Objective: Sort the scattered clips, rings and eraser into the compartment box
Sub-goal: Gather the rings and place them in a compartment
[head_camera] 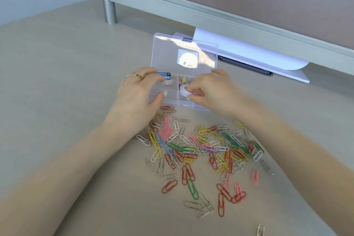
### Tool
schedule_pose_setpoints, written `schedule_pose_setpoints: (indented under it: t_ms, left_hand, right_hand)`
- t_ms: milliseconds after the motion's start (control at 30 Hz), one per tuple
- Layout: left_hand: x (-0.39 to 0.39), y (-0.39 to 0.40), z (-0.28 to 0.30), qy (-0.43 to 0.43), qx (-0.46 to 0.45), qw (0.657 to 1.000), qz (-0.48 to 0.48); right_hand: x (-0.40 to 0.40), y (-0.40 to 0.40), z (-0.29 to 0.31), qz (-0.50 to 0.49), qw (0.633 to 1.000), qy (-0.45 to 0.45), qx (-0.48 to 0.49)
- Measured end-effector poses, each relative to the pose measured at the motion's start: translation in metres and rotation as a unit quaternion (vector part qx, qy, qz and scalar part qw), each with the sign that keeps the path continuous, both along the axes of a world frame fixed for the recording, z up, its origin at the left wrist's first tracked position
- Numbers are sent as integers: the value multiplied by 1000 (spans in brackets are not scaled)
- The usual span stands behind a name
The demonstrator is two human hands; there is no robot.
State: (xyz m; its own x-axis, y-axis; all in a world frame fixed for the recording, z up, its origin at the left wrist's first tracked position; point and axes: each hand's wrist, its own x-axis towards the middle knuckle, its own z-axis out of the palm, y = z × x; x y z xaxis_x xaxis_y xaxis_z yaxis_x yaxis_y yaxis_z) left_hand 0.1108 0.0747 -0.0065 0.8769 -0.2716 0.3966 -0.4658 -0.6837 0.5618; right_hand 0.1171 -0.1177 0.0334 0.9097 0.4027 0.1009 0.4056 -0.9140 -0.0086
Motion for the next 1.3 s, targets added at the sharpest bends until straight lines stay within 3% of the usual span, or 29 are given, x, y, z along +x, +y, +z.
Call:
schedule_pose_setpoints:
  t_ms: [133,333,667,800,933,1100,1300]
  left_hand:
    - [1,-3,-2,-6,6,1000,-8]
    - [1,-6,-7,-8,24,1000,-13]
    - [2,-7,-10,20,24,999,-21]
    - [-1,-8,-11,22,6,999,-40]
    - [-2,-10,-14,25,0,999,-34]
    - [-3,-14,-16,17,2,1000,-24]
    - [-4,-14,-17,21,1,1000,-18]
  right_hand:
    - [5,8,0,12,1000,14,-17]
    - [5,9,6,-20,992,123,28]
    - [0,11,1,-28,994,102,10]
    - [-5,1,3,-47,991,56,111]
    - [-19,-39,8,-123,958,19,257]
    - [-42,-90,-13,-211,940,121,238]
    - [-44,-79,-26,-140,950,131,248]
